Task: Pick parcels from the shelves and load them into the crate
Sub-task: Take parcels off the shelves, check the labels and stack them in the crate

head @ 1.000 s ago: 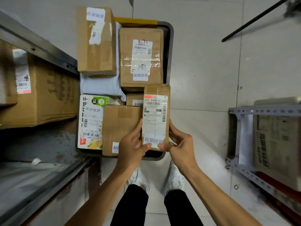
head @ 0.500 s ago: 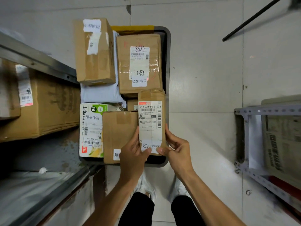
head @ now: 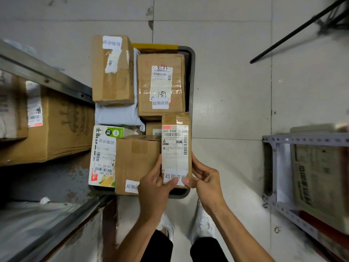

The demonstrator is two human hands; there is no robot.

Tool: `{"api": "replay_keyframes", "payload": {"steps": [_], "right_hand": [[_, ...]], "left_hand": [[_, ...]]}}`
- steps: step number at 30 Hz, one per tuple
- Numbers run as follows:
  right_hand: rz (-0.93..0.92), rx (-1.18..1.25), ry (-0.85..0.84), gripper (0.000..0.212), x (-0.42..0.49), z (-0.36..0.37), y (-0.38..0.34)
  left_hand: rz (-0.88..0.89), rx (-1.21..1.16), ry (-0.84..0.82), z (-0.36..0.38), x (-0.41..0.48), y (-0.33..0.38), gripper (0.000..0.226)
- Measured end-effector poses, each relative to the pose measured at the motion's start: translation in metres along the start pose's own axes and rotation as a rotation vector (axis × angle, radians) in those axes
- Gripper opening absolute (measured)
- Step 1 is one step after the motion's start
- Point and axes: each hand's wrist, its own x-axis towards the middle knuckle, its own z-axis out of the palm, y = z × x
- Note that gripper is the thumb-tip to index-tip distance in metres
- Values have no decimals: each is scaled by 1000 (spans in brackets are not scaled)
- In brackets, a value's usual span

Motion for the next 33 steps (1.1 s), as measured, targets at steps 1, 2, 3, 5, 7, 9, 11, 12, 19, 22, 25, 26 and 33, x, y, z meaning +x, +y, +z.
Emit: {"api": "replay_keyframes", "payload": {"steps": [1, 2, 3, 5, 7, 9, 11, 12, 19, 22, 25, 26, 33], "right_hand": [[7, 10, -5, 81, 0, 0, 2], [10, 20, -12, 81, -1, 1, 5], [7, 23, -16, 81, 0, 1, 7], [9, 11, -14, 81, 5, 2, 10], [2, -23, -20, 81, 12, 2, 10], [-10, -60, -13, 80, 23, -2, 8], [-10, -101, -13, 78, 32, -9, 3], [-14, -124, -7, 76, 34, -12, 2], [-31, -242, 22, 71, 38, -2, 11], [-60, -335, 23, 72, 38, -3, 13], [-66, -546, 17, 72, 38, -1, 11], [-62, -597, 18, 71, 38, -1, 10], [68, -1090, -25, 67, -6, 2, -68]], "left_hand": [[2, -2, 1, -1, -1, 0, 78], [3, -2, -3, -3, 0, -1, 78], [5, 4, -9, -4, 1, -1, 78], [-1, 16, -23, -6, 6, -3, 77], [-5, 13, -15, -5, 13, -4, 75], [14, 21, -2, 1, 20, -6, 75], [37, 48, -9, 13, 22, -6, 75], [46, 62, -29, 18, 23, -7, 75], [41, 135, -41, 5, 42, -13, 71], [35, 202, -88, 3, 43, -13, 77], [16, 282, -153, 0, 45, -9, 81], [11, 301, -156, -1, 44, -6, 82], [73, 650, -129, -17, 3, 75, 68]]}}
